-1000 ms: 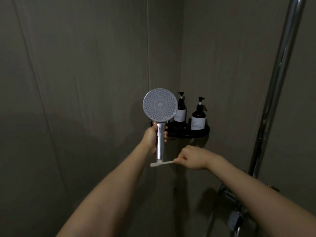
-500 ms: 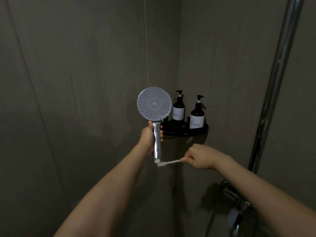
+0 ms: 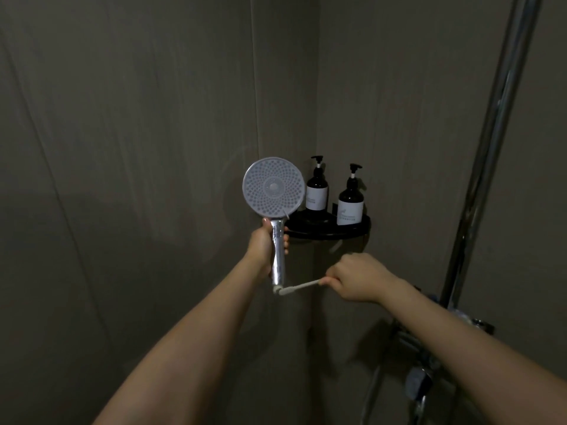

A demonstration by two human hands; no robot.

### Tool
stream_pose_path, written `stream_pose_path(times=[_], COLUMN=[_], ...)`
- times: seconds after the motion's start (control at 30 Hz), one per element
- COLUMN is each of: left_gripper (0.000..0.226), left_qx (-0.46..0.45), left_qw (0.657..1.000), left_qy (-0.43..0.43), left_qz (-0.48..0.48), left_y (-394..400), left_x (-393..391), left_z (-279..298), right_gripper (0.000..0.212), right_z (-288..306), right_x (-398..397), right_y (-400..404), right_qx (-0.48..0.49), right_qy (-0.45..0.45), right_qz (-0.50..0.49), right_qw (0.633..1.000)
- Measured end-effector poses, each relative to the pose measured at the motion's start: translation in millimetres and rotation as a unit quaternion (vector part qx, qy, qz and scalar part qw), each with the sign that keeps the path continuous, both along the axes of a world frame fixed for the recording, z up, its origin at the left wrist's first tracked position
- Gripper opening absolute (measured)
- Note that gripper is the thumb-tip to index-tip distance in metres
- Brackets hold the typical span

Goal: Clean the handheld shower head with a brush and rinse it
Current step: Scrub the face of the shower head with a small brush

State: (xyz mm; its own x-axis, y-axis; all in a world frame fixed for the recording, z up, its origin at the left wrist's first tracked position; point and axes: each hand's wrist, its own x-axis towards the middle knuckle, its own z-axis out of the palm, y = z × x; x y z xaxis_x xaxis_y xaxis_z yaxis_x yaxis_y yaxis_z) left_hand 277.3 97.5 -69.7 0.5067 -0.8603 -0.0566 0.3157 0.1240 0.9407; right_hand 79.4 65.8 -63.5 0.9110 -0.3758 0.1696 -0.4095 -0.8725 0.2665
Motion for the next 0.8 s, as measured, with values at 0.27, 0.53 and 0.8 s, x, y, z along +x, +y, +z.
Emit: stream_pose_path(times=[0.27,0.53,0.8], left_gripper=[0.055,0.050,0.049], left_qx=[-0.013,0.016,0.061], left_qw=[1.000,0.999,0.997], left_qy=[0.009,0.032,0.012], left_qz=[-0.008,-0.006,-0.034], left_y=[-1.5,-0.5,0.2], left_x=[-11.2,-29.2,-80.8], left_z=[-13.4,-55.4,-129.5], right_gripper=[0.046,0.045,0.047], right_z=[-19.5,-122.2,-189.1], right_x=[1.0,-56.6,-63.4], right_y=[7.1,-21.5,-11.0], right_qx=[0.002,0.274,0.350], right_qy=[0.004,-0.137,-0.274], right_qz=[0.004,-0.199,-0.303], right_qw=[1.000,0.931,0.843])
